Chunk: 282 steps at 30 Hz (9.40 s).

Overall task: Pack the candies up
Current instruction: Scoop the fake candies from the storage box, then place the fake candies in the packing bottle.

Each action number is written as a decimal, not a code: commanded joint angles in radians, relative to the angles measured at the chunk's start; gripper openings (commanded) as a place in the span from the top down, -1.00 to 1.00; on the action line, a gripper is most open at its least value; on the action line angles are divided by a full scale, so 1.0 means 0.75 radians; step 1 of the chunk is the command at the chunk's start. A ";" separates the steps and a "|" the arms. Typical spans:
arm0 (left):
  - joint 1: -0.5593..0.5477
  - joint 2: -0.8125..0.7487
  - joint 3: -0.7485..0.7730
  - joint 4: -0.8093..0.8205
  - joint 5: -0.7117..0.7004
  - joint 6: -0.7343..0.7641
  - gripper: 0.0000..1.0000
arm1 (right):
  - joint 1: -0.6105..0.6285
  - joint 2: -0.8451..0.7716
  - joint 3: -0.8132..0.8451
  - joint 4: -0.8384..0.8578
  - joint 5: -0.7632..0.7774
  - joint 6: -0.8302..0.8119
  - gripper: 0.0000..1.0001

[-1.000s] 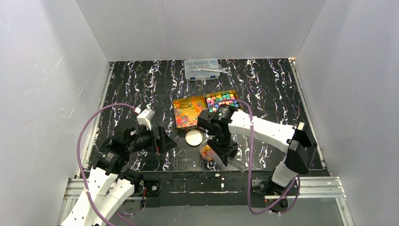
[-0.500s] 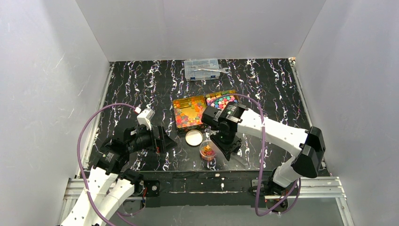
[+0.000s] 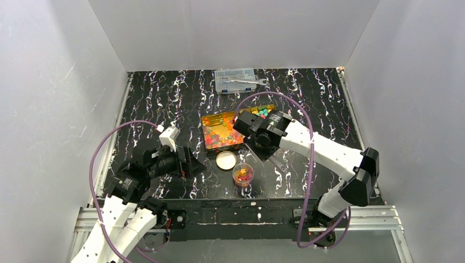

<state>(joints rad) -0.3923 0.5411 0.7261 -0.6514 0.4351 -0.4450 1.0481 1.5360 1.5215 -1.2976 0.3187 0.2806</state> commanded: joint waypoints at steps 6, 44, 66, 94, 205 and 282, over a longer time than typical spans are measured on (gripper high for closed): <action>-0.006 0.002 -0.013 0.003 0.022 0.023 -0.99 | -0.153 0.172 0.202 0.040 0.344 -0.316 0.97; -0.005 -0.021 -0.018 0.009 0.044 0.027 -0.99 | -0.396 0.671 0.219 0.110 0.779 -0.837 0.97; -0.005 -0.016 -0.017 0.010 0.044 0.028 -0.99 | -0.404 0.844 0.235 0.116 0.650 -0.795 0.97; -0.005 0.000 -0.019 0.009 0.022 0.022 -0.99 | -0.367 0.953 0.429 0.359 0.243 -0.802 0.97; -0.006 -0.065 -0.023 0.018 0.027 0.021 -0.99 | 0.232 -0.438 -0.425 0.189 -0.163 0.136 0.97; -0.093 -0.091 -0.036 0.057 0.156 0.029 -0.99 | 0.225 -0.247 -0.308 0.117 -0.300 0.034 0.97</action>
<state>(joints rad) -0.4561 0.4580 0.7109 -0.6304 0.4885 -0.4377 1.1919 1.4101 1.3273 -1.3018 0.0616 0.3588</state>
